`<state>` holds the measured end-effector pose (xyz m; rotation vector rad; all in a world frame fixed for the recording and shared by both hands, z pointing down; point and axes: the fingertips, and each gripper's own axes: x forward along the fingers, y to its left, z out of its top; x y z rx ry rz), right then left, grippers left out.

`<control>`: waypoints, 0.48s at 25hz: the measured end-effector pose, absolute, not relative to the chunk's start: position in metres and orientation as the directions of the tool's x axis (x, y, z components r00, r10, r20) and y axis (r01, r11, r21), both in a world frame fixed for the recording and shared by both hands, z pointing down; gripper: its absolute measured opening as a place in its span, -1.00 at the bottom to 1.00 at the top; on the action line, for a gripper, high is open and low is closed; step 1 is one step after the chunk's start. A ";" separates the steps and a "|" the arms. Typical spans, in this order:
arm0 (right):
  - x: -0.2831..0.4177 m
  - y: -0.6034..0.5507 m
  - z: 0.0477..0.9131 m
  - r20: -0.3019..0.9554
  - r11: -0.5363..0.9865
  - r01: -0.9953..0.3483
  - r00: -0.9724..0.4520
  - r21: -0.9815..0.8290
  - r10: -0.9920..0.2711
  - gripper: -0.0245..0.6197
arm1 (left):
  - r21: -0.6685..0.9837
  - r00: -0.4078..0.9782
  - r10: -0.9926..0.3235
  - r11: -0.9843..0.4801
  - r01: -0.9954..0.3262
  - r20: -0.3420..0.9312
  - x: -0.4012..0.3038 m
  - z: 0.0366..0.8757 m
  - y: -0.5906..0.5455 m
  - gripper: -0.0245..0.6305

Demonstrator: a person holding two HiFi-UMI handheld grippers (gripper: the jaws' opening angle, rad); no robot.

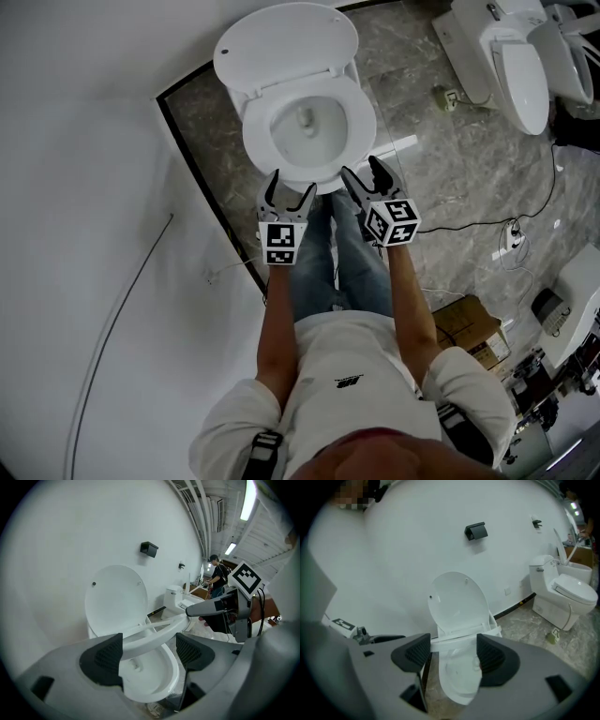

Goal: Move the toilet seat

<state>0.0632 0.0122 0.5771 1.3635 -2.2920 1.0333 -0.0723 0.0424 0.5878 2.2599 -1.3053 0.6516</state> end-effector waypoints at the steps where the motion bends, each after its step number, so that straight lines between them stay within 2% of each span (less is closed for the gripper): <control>1: 0.061 0.013 0.575 0.560 0.322 -0.848 -0.522 -0.420 -0.643 0.08 | 0.144 0.441 -0.671 -0.451 -0.881 0.596 -0.073 0.586 0.041 0.18; 7: 0.049 0.013 0.562 0.556 0.456 -0.834 -0.549 -0.311 -0.624 0.08 | 0.144 0.440 -0.686 -0.445 -0.884 0.580 -0.076 0.574 0.025 0.18; 12: 0.040 0.006 0.556 0.564 0.510 -0.828 -0.542 -0.234 -0.623 0.08 | 0.148 0.438 -0.690 -0.440 -0.886 0.575 -0.078 0.570 0.021 0.18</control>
